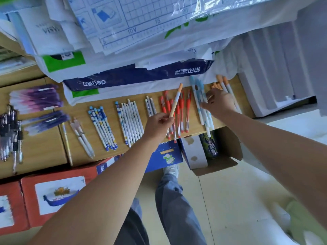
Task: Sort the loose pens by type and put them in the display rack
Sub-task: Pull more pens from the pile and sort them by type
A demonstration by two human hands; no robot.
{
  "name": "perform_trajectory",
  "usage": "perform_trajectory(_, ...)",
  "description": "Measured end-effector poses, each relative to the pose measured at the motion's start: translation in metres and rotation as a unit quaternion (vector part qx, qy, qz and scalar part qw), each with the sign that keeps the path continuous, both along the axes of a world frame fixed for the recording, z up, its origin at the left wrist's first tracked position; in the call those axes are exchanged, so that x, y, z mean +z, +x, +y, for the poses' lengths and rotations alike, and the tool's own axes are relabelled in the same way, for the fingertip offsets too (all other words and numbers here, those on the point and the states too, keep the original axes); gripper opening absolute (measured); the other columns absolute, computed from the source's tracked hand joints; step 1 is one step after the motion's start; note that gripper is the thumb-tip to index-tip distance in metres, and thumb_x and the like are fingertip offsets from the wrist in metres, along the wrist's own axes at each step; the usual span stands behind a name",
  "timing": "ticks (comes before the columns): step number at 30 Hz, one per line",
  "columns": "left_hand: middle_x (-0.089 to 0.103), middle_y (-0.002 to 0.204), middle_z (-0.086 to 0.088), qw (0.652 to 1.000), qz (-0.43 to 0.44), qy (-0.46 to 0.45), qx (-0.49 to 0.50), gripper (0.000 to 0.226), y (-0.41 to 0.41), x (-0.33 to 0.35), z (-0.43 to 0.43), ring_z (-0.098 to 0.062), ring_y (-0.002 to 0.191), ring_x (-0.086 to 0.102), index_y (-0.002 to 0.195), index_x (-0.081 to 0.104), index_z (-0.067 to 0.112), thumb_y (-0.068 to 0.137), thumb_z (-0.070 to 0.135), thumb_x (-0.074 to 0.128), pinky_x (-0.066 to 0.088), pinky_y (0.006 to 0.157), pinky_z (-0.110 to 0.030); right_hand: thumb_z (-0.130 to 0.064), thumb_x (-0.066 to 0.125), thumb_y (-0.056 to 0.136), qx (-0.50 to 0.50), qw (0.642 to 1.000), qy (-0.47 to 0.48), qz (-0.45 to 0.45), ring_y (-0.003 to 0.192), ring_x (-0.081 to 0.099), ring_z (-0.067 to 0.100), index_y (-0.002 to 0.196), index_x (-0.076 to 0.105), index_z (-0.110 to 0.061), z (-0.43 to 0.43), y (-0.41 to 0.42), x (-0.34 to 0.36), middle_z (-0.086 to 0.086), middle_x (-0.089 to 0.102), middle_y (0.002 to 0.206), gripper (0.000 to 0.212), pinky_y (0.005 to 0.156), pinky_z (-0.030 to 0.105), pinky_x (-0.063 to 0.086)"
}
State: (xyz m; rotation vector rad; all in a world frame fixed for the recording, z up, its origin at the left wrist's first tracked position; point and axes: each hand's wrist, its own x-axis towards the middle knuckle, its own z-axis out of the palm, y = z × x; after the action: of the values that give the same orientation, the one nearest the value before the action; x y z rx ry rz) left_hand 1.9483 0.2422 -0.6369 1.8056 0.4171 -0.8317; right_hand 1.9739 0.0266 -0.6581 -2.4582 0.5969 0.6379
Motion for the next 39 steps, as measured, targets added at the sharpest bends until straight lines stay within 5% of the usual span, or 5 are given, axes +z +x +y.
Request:
perform_trajectory(13, 0.063, 0.076, 0.002, 0.999, 0.021, -0.007, -0.03, 0.004, 0.014, -0.004, -0.026, -0.014, 0.07, 0.057, 0.091, 0.069, 0.016, 0.088, 0.018, 0.068, 0.048, 0.073, -0.033, -0.03, 0.069, 0.085, -0.071, 0.994, 0.072, -0.044, 0.079, 0.06, 0.017, 0.093, 0.066, -0.013, -0.012, -0.008, -0.005, 0.002, 0.067, 0.088, 0.019, 0.068, 0.027, 0.046)
perform_trajectory(21, 0.063, 0.08, 0.001, 0.992, -0.026, 0.009, -0.124, 0.023, 0.018, -0.004, -0.067, -0.014, 0.072, 0.057, 0.104, 0.071, 0.011, 0.085, 0.024, 0.071, 0.047, 0.071, -0.029, -0.022, 0.07, 0.086, -0.128, 0.928, 0.35, 0.031, 0.064, 0.058, 0.005, 0.088, 0.068, -0.013, -0.013, -0.005, 0.026, 0.002, 0.064, 0.074, 0.01, 0.055, 0.017, 0.047)
perform_trajectory(25, 0.064, 0.112, -0.003, 0.969, -0.077, 0.054, -0.229, 0.031, 0.021, 0.004, -0.083, -0.018, 0.101, 0.059, 0.12, 0.063, 0.014, 0.093, 0.029, 0.06, 0.045, 0.089, -0.031, -0.028, 0.068, 0.088, -0.123, 0.954, 0.272, 0.034, 0.065, 0.056, 0.009, 0.085, 0.067, -0.017, -0.04, -0.003, 0.022, 0.002, 0.064, 0.075, 0.011, 0.062, 0.022, 0.047)
perform_trajectory(29, 0.041, 0.14, -0.011, 0.938, -0.114, 0.131, -0.299, 0.043, 0.024, -0.011, -0.084, -0.026, 0.132, 0.036, 0.136, 0.048, 0.02, 0.095, 0.029, 0.054, 0.031, 0.11, -0.042, -0.028, 0.068, 0.087, -0.07, 0.996, 0.054, 0.002, 0.08, 0.058, 0.015, 0.09, 0.068, -0.02, -0.072, -0.005, 0.017, -0.001, 0.065, 0.088, 0.009, 0.075, 0.027, 0.048)
perform_trajectory(39, 0.032, 0.15, -0.006, 0.912, -0.153, 0.157, -0.346, 0.046, 0.016, -0.023, -0.088, -0.025, 0.138, 0.03, 0.138, 0.046, 0.017, 0.093, 0.02, 0.054, 0.025, 0.115, -0.038, -0.017, 0.066, 0.083, 0.0, 0.996, -0.085, -0.022, 0.084, 0.06, 0.026, 0.095, 0.062, -0.011, -0.068, -0.008, -0.008, 0.008, 0.065, 0.094, 0.014, 0.059, 0.029, 0.04)
